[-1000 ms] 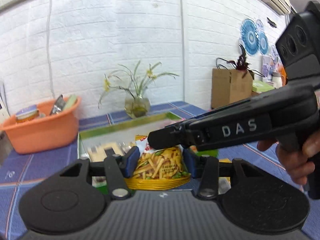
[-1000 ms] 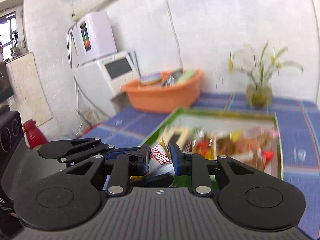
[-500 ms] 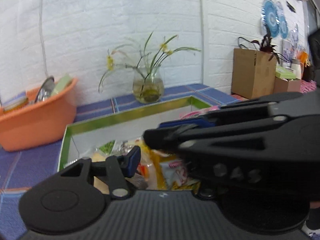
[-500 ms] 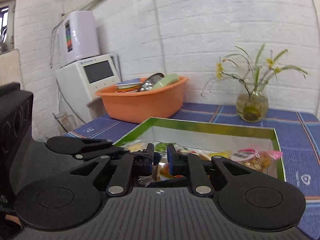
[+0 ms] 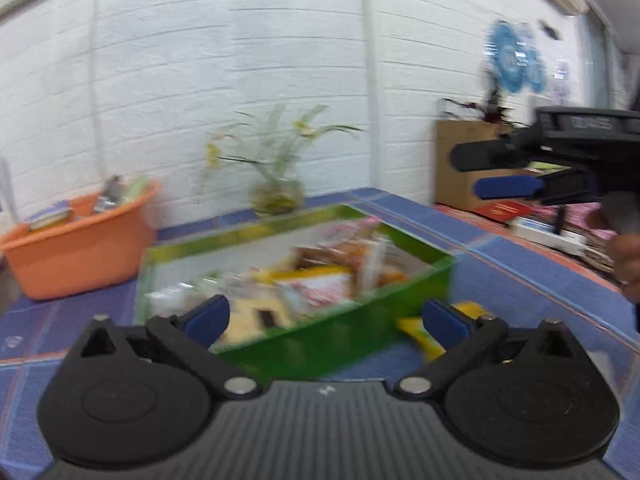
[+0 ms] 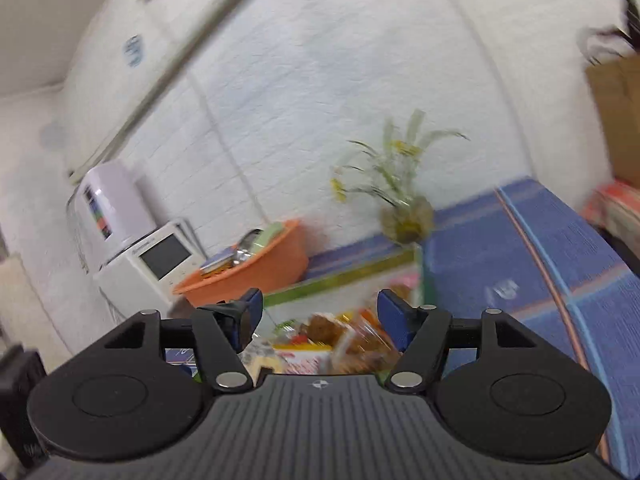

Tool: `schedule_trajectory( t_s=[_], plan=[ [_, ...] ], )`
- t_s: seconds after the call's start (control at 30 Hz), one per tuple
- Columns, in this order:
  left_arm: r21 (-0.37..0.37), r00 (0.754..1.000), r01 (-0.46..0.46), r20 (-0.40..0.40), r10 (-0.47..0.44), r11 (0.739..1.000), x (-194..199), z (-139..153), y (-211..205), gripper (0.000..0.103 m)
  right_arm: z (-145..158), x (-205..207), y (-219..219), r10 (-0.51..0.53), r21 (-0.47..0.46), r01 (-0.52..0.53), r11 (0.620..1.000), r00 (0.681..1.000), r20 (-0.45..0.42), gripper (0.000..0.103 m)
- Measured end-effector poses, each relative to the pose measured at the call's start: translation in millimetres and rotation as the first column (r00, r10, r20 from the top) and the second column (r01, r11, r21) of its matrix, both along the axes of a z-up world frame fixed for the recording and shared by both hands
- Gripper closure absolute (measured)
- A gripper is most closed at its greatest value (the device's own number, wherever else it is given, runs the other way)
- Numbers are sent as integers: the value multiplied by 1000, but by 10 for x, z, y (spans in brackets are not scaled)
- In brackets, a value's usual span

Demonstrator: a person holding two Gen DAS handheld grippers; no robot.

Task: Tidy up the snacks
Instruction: 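Grasp the yellow barcode bag with the left gripper while the right grasps another yellow bag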

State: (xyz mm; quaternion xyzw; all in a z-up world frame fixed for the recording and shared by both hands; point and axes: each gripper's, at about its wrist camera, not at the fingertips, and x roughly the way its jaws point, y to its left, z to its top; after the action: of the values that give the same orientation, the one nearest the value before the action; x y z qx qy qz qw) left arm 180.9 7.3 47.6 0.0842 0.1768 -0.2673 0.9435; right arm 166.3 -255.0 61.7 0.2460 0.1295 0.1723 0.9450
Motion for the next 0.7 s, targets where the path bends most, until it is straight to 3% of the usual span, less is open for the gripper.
schedule_trajectory(
  t_s=[0.1,0.17,0.27,0.47,0.6,0.7],
  plan=[
    [-13,995,79,-66,-80,997,-128,-130,-171,1,-177,-96,-183,-34,15,36,999,988,-149,0],
    [-17,991,95,-96,-97,995,-149,-201,-257,1,-330,-130,-257,-34,24,42,999,968,-250,0],
    [-59,980,92,-174,-101,994,-83,-308,-320,1,-545,-168,-333,10,64,12,998,942,-336,0],
    [-178,938,52,-329,-110,983,141,-489,-422,1,-805,46,-340,96,160,-28,987,897,-432,0],
    [-149,922,71,-367,-122,986,195,-604,-607,1,-854,195,-278,144,194,-68,979,900,-412,0],
    [-87,939,87,-324,-111,992,175,-650,-734,1,-859,290,-133,224,173,-169,970,898,-378,0]
  ],
)
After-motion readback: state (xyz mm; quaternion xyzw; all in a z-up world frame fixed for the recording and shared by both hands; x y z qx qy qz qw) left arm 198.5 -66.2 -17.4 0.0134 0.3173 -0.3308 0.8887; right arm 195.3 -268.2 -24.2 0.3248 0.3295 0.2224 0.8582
